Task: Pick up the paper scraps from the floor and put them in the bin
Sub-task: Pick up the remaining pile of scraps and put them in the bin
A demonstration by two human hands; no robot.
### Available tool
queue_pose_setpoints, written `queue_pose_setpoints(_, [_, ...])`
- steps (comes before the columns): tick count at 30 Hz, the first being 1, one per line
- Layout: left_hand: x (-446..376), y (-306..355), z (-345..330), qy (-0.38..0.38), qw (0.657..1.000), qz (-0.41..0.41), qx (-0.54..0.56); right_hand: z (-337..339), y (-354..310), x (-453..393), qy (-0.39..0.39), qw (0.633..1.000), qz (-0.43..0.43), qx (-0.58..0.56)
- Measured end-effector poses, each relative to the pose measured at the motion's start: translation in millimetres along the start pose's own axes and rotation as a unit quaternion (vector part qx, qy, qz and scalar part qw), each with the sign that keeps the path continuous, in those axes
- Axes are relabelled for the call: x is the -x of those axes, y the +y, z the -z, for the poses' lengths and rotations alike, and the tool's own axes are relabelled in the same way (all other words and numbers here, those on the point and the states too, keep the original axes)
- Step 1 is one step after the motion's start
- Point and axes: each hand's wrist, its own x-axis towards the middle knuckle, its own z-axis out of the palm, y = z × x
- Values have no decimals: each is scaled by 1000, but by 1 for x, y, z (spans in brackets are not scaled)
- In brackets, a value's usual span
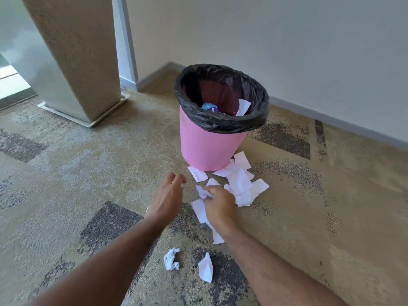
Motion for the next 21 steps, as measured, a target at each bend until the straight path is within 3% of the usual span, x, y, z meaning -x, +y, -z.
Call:
queue_pose_setpoints(4, [-31, 42, 30, 106, 991, -37, 71, 30, -26, -11, 115, 989, 53, -79])
queue_pose_setpoints(8, [-69, 94, 66, 222, 956, -108, 155, 68, -56, -21, 206, 964, 127, -109])
queue_pose_setpoints(12, [-108, 144, 97, 283, 926, -172, 181, 104, -87, -33, 277, 931, 202, -127])
queue_pose_setpoints(16, [-154, 161, 102, 268, 937, -150, 168, 130, -112, -57, 320, 912, 219, -130])
queue_pose_setpoints(21, [-189, 146, 91, 150, 983, -88, 62, 140, -132, -86, 339, 914, 180, -128])
